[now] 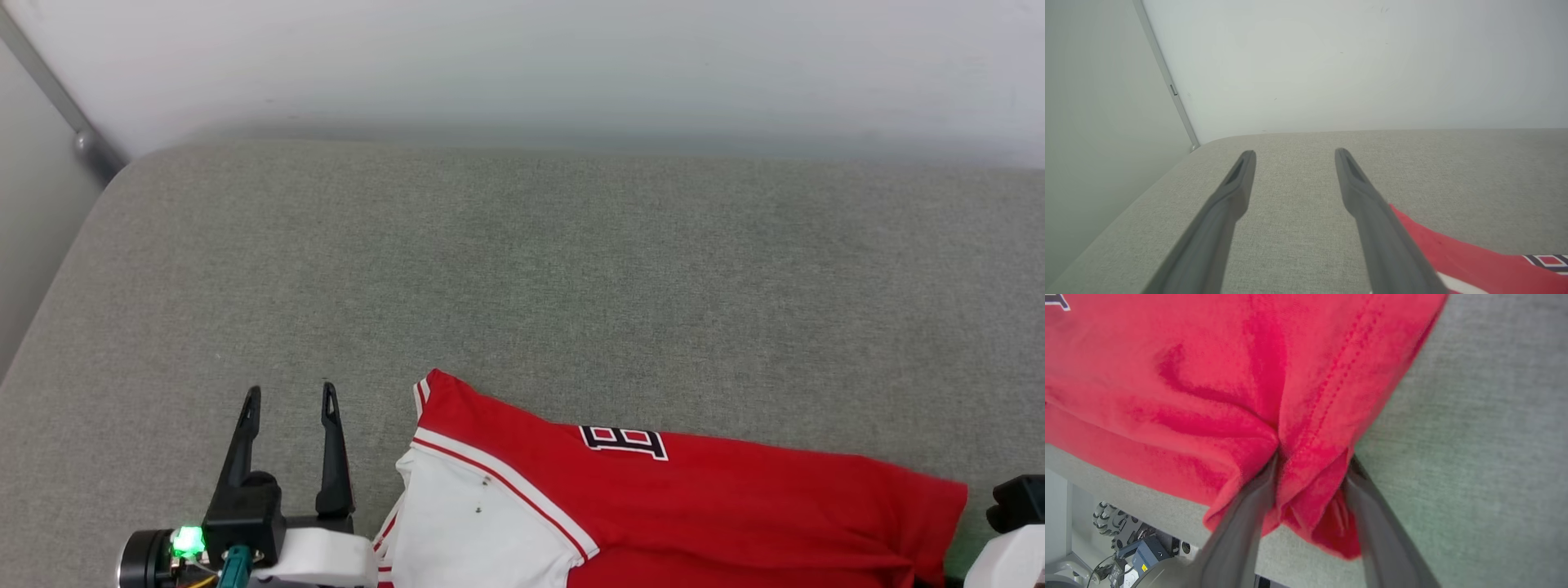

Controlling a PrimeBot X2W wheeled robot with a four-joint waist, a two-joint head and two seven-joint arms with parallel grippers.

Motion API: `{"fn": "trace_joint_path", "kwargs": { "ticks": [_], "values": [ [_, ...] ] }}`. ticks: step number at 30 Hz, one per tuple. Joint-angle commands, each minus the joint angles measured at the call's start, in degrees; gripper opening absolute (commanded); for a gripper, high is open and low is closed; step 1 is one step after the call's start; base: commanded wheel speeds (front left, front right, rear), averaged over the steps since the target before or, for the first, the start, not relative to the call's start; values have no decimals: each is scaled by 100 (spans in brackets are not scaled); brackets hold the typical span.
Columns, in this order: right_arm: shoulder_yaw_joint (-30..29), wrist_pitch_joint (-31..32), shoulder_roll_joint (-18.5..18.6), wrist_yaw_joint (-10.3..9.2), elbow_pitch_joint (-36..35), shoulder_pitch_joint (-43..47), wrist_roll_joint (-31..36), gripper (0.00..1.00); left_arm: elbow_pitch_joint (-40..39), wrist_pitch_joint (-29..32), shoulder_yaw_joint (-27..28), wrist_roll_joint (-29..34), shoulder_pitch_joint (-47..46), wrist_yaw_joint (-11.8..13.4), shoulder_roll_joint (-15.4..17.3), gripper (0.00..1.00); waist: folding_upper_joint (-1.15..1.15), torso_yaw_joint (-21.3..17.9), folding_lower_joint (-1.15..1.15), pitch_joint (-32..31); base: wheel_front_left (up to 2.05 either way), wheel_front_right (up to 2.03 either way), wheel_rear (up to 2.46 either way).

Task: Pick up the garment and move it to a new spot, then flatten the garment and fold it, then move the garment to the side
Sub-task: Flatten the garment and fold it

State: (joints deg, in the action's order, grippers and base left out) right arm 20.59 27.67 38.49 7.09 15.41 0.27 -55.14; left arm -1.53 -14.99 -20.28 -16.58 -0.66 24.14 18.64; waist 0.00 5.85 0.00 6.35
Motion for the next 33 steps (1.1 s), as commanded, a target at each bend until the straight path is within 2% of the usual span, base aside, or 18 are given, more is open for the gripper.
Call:
{"fn": "trace_joint_path", "kwargs": {
  "ticks": [1, 8, 16, 19, 24, 29, 33],
  "values": [
    [243, 124, -241, 70, 69, 141, -72, 0, 21, -25, 99, 112, 135, -76, -93, 100, 0, -19, 0, -35, 0, 0, 0],
    [-301, -13, 131, 36, 99, -220, -189, 0, 147, -26, 519, 661, 449, -498, -450, 100, 0, -121, 0, -192, 0, 0, 0],
    [-867, -19, 551, 37, 494, -134, -262, 0, 277, -26, 859, 1017, 700, -846, -769, 100, 0, -188, 0, -417, 0, 0, 0],
    [-1022, 75, 799, 36, 718, -46, -65, 0, 317, -26, 933, 1111, 763, -966, -830, 100, 0, -195, 0, -474, 0, 0, 0],
    [-1225, 213, 962, 37, 957, -14, 126, 0, 364, -26, 1041, 1257, 859, -1137, -931, 100, 0, -227, 0, -543, 0, 0, 0],
    [-1161, 323, 906, 37, 497, 128, 255, 0, 382, -26, 1113, 1340, 889, -1246, -992, 100, 0, -243, 0, -615, 0, 0, 0],
    [-1010, 340, 746, 38, -380, 291, 334, 0, 379, -26, 1188, 1391, 941, -1321, -1042, 100, 0, -245, 0, -653, 0, 0, 0]
  ]
}}
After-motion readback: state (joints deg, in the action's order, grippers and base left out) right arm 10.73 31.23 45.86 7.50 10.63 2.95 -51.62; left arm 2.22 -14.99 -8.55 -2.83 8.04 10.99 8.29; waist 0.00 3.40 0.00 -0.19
